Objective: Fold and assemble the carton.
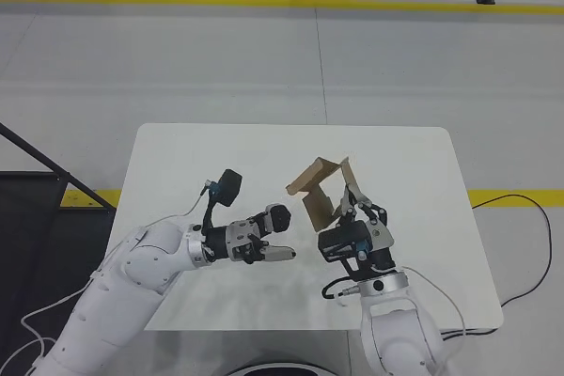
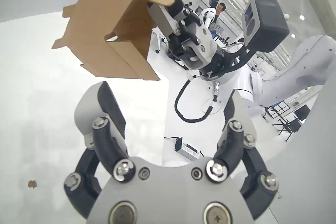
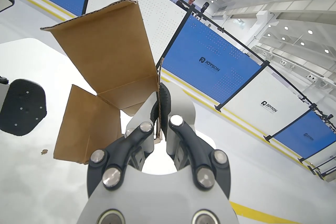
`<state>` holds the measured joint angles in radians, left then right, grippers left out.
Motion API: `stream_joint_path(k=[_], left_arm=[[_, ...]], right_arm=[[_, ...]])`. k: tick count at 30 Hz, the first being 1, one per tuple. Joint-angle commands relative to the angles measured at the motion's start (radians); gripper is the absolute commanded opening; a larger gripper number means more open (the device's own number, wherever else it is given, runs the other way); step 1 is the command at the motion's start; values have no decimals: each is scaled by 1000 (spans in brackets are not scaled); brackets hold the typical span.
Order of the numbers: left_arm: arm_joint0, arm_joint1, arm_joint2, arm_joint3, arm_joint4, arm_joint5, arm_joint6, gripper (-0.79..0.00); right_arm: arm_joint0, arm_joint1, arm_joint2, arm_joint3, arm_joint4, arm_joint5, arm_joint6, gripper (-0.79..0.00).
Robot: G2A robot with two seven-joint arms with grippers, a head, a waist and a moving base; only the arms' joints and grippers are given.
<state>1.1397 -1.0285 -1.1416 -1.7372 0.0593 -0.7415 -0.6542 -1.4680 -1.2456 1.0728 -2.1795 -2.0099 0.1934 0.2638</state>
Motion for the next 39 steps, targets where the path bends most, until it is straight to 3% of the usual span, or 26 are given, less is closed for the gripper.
stream_joint_path(k=[1, 8, 14, 22, 25, 30, 38, 39], left_arm=[[0, 0, -1, 0, 0, -3, -1, 0], [2, 0, -1, 0, 1, 3, 3, 0], [3, -11, 20, -5, -4, 81, 82, 0], [-14, -26, 58, 16, -2, 116, 131, 0], [-19, -32, 69, 19, 1, 122, 153, -6], [-21, -40, 84, 24, -1, 129, 188, -89], [-33, -52, 100, 41, -15, 126, 211, -182], [-34, -54, 101, 42, -17, 126, 218, -225]], right_arm=[[0, 0, 0, 0, 0, 0, 0, -785], [-1, 0, 1, 0, 3, 0, -8, -785], [-9, -2, 13, 19, -1, -1, -106, -785], [-18, -18, -29, 42, -155, 142, -134, -785], [-16, -29, -65, 64, -274, 227, -101, -785], [-5, -53, -130, 102, -496, 344, -3, -785], [32, -93, -209, 148, -679, 372, 128, -785], [37, -98, -214, 153, -689, 370, 134, -785]])
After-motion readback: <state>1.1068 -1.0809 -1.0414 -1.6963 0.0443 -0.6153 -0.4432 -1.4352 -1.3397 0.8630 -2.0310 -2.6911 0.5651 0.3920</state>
